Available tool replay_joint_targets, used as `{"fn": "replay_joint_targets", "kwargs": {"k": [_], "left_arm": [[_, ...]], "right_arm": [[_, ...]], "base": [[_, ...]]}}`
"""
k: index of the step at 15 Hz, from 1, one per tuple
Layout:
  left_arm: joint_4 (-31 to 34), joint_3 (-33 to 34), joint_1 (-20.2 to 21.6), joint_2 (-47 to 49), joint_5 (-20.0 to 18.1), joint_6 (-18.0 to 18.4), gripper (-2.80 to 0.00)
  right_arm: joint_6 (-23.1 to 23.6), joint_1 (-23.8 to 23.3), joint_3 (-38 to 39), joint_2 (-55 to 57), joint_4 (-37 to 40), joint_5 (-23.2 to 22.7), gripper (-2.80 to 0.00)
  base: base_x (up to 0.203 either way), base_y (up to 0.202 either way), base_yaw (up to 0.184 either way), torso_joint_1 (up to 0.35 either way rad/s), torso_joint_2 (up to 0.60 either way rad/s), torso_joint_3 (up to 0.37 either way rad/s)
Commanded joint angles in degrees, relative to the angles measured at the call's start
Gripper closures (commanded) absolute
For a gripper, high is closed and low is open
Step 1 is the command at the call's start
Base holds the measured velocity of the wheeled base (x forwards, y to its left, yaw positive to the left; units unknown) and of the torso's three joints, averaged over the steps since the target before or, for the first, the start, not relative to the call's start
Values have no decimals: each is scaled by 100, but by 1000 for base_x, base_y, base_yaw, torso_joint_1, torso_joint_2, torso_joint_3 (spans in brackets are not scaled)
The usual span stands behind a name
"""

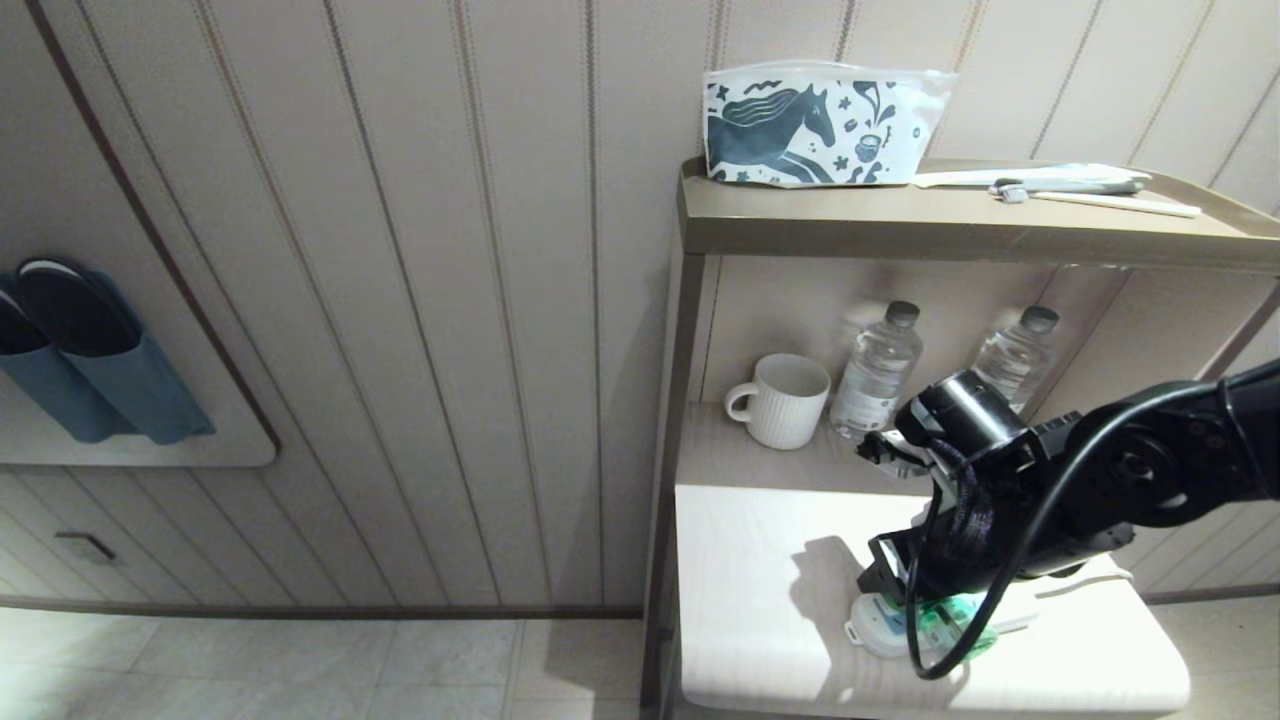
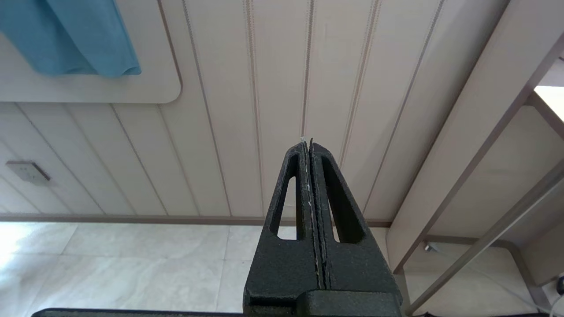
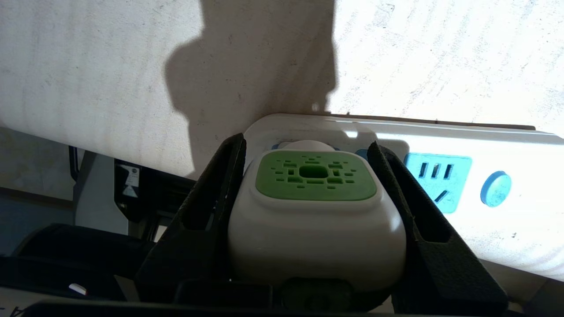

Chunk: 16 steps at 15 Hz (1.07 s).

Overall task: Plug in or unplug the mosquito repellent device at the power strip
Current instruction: Insert the plug into the socket

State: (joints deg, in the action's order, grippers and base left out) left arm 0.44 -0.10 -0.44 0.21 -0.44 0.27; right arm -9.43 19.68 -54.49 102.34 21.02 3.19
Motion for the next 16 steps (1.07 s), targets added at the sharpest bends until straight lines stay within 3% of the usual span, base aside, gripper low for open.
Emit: {"fn": "replay_joint_targets", "kwargs": {"k": [1,8,11,12,16], "left_arm": [[0,-8,0,-3,0,0,0],[0,-1,0,-3,0,0,0],[0,-8,0,-3,0,0,0],[0,-8,0,-3,0,0,0],[0,7,0,-3,0,0,0]], "right_arm": [[2,1,113,-64,-91,5,0],[9,-7,-154,34,-304,41,0],[29,-8,-156,17,-298,391,0],[45,1,-150,6,-301,479,-280],[46,-25,-106,-68,-301,489,-280]], "base": [[0,0,0,0,0,0],[0,0,0,0,0,0],[0,0,0,0,0,0],[0,0,0,0,0,0],[0,0,0,0,0,0]]}}
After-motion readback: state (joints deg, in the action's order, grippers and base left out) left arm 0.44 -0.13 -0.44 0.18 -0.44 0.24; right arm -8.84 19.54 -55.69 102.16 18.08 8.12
